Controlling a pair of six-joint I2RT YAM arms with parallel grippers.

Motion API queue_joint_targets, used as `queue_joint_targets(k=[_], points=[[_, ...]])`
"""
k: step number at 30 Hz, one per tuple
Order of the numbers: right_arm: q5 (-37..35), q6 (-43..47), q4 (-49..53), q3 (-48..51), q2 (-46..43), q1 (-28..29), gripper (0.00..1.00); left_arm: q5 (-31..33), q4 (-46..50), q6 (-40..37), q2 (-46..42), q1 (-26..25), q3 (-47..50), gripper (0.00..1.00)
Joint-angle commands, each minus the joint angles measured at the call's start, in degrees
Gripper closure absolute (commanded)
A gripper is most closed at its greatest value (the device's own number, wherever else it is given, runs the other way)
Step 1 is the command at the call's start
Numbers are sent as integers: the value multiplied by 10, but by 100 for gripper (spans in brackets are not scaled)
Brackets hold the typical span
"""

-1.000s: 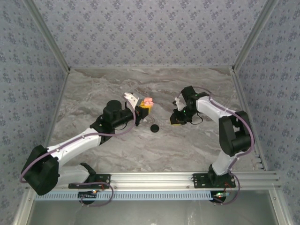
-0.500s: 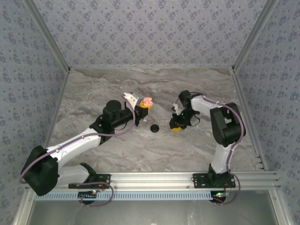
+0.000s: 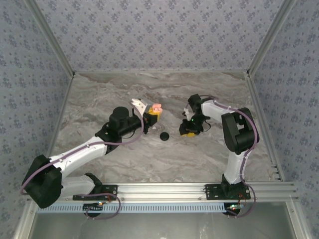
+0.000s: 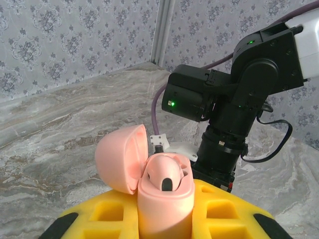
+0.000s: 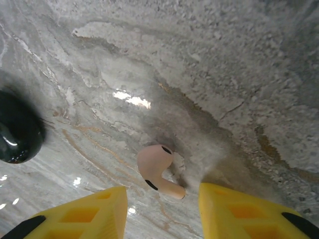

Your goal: Insert wireless bluetooth earbuds into charging case

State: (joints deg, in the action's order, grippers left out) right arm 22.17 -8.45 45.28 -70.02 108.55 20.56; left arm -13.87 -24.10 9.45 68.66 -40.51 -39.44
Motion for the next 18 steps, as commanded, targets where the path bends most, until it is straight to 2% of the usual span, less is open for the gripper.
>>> queue_joint_targets(k=[1, 6, 12, 18], points=[[-57, 13, -11, -2, -33, 20, 56, 6, -12, -3, -16, -2, 7, 94], [-141, 31, -34, 4, -57, 54, 55, 7, -13, -2, -17, -2, 7, 94], [-168, 70, -33, -3, -58, 74, 56, 9, -12, -4, -20, -2, 9, 93], [-190, 85, -16, -18, -35, 87, 60, 9, -12, -3, -22, -2, 9, 94]])
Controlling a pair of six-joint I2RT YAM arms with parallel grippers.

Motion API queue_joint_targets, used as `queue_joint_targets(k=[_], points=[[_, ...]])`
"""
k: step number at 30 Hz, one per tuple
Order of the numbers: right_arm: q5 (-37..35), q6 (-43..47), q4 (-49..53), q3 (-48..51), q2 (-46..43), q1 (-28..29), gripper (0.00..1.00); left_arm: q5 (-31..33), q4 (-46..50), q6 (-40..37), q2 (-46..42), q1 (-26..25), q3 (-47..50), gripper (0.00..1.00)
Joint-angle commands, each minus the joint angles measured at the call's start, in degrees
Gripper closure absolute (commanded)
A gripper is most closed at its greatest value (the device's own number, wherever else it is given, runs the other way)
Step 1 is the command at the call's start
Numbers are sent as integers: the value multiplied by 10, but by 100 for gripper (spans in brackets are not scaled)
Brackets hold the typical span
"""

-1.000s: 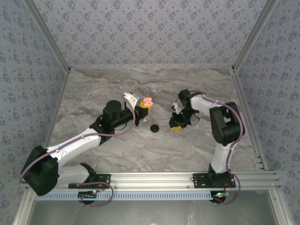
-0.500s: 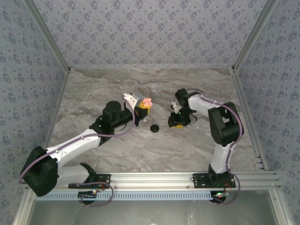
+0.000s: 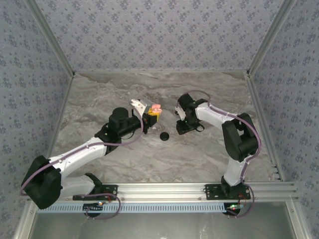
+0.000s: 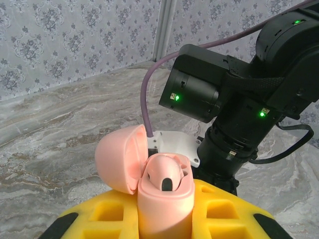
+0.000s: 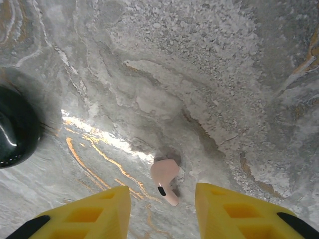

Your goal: Insert wireless bluetooth earbuds into charging case

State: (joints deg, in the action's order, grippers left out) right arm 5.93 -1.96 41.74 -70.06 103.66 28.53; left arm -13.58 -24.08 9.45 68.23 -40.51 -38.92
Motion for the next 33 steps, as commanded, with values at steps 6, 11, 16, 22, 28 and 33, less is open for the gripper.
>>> queue_joint_targets(k=[6, 11, 16, 22, 28, 33], points=[[-40, 25, 15, -17, 24, 21, 61, 7, -12, -3, -18, -2, 3, 93], [-45, 24, 10, -21, 31, 28, 60, 7, -11, -3, -19, -2, 3, 94], [-51, 25, 12, -26, 44, 31, 60, 7, -10, -4, -21, -1, 2, 93], [-58, 23, 10, -29, 52, 32, 61, 7, -9, -4, -20, -2, 1, 94], [-57, 24, 10, -31, 60, 32, 62, 7, -9, -5, -19, -2, 1, 93], [-55, 24, 16, -35, 71, 32, 64, 7, -9, -5, -17, -2, 1, 93]])
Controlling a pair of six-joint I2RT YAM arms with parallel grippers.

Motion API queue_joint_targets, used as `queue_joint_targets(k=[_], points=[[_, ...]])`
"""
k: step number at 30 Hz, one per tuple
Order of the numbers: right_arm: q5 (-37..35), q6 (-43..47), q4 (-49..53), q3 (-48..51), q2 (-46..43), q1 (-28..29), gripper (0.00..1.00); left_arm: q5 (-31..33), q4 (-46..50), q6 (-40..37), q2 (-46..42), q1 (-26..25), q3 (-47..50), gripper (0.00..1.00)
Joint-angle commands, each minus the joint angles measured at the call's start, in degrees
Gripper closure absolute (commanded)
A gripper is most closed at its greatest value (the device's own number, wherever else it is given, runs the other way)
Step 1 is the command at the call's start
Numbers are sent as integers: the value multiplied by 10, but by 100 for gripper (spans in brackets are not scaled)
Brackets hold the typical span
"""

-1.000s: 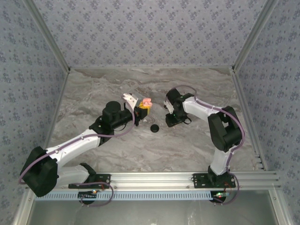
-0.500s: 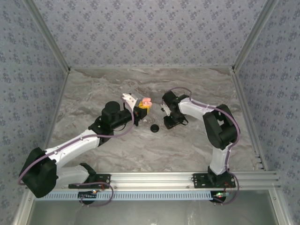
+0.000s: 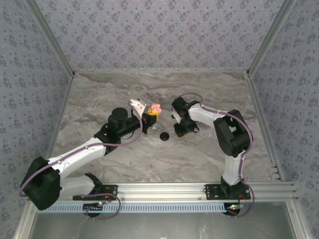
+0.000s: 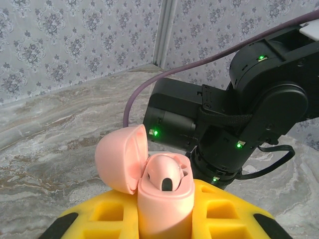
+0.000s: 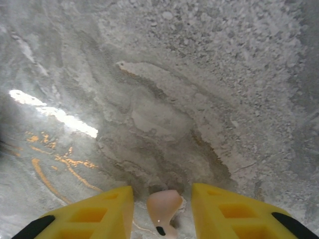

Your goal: Insert wireless bluetooth earbuds into charging case

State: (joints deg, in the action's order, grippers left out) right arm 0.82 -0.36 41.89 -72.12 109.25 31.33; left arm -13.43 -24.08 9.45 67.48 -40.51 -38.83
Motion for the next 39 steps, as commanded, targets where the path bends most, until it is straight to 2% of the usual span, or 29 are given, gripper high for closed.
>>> queue_joint_targets(k=[1, 11, 17, 26, 39], points=[[-5, 8, 14, -15, 16, 3, 64, 5, -10, -5, -10, -2, 1, 93], [-15, -1, 17, -8, 22, 1, 73, 6, -12, -3, -9, -2, 3, 93], [-1, -29, 8, -2, 14, -12, 75, 6, -13, -3, -7, -2, 5, 93], [111, -69, -41, 33, -47, -58, 76, 10, -24, 10, 20, -2, 5, 94], [260, -122, -111, 98, -171, -108, 77, 17, -107, 55, 99, -2, 14, 94]])
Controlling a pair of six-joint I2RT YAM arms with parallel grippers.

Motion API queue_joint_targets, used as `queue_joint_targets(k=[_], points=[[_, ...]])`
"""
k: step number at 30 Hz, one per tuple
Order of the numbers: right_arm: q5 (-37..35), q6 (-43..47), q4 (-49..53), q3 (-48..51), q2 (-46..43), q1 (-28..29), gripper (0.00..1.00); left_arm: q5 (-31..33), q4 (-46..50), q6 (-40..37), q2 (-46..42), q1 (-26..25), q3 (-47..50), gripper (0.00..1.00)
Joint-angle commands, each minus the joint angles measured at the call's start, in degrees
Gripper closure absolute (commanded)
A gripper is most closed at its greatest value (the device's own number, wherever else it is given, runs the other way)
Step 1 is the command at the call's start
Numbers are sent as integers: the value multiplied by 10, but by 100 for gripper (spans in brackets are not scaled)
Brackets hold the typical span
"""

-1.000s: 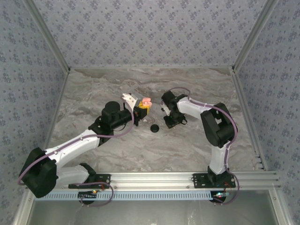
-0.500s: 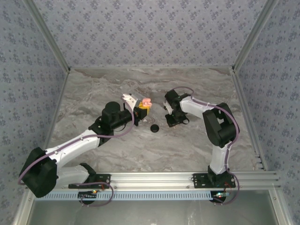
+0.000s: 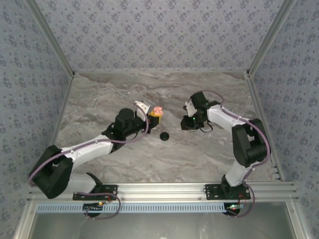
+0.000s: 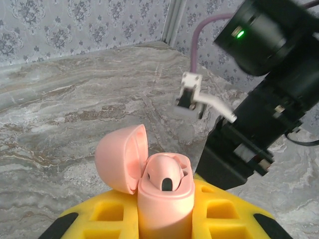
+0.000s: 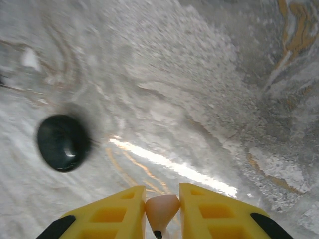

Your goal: Insert wireless bluetooth earbuds into charging case

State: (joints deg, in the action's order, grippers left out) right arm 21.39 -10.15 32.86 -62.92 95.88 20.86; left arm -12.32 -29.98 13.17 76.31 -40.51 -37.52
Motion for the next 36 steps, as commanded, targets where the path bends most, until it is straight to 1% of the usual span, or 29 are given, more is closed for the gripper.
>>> queue_joint_targets(k=[1, 8, 18, 26, 36], points=[[62, -29, -25, 6, -46, -4, 77, 6, -53, 20, 16, -2, 2, 95], [124, -63, -55, -6, -111, -6, 77, 11, -122, 44, 41, -6, 22, 95], [142, -80, -80, -42, -174, 6, 76, 13, -177, 49, 59, -20, 31, 94], [147, -98, -109, -86, -177, 25, 76, -2, -204, 49, 66, -27, 29, 94], [139, -121, -153, -105, -164, 54, 76, -5, -190, 56, 54, -29, 11, 94]])
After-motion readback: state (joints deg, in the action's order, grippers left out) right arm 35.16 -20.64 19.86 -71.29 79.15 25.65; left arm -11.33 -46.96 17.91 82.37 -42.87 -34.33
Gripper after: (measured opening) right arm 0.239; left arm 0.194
